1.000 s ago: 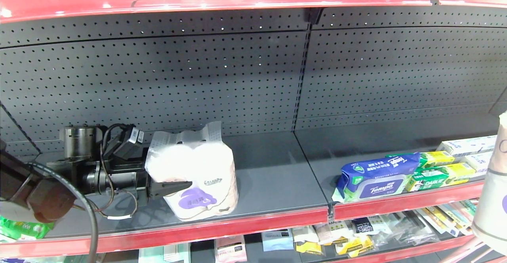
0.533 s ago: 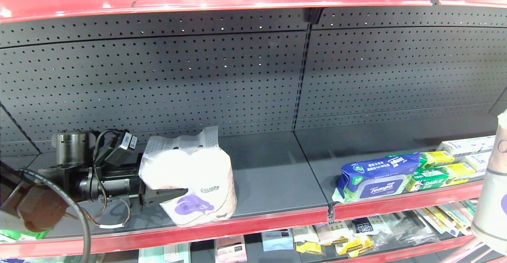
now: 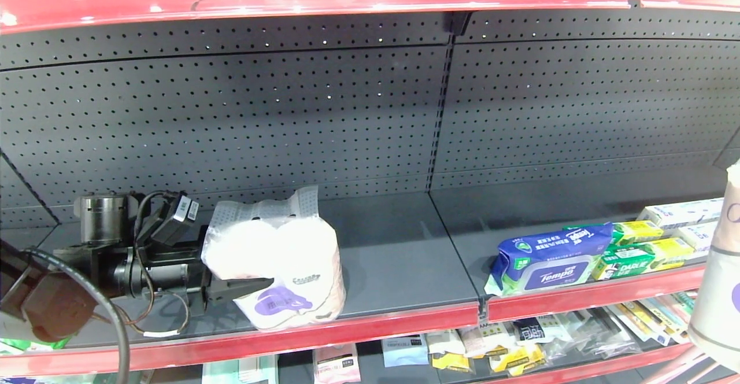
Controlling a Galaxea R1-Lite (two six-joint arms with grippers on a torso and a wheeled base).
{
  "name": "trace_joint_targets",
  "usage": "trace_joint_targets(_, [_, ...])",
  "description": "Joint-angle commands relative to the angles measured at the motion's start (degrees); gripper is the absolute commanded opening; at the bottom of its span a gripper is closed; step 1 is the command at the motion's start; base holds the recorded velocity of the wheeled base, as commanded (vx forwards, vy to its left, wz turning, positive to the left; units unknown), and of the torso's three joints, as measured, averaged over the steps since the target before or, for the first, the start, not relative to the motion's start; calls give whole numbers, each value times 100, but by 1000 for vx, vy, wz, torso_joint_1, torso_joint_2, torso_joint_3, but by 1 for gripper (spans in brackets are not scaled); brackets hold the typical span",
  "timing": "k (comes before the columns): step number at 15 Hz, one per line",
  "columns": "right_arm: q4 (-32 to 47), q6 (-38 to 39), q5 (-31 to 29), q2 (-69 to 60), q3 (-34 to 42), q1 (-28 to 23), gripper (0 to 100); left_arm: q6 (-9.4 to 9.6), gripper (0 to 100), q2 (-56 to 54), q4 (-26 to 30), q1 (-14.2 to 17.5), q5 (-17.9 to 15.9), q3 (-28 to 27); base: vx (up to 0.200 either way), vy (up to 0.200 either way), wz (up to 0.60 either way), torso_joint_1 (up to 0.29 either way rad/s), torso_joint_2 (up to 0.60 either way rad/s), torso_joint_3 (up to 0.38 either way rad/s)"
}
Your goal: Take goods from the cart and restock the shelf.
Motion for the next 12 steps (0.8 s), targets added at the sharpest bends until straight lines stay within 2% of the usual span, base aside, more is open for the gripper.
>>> trace_joint_targets(1, [-2, -2, 1, -1, 10, -1, 0, -11, 0, 18, 2, -7, 49, -6, 0, 0, 0, 0, 0, 0])
trace_joint_targets(12, [7, -2, -8, -1, 36, -1, 0, -2, 0, 27, -7, -7, 84, -6, 0, 0, 0, 0, 0, 0])
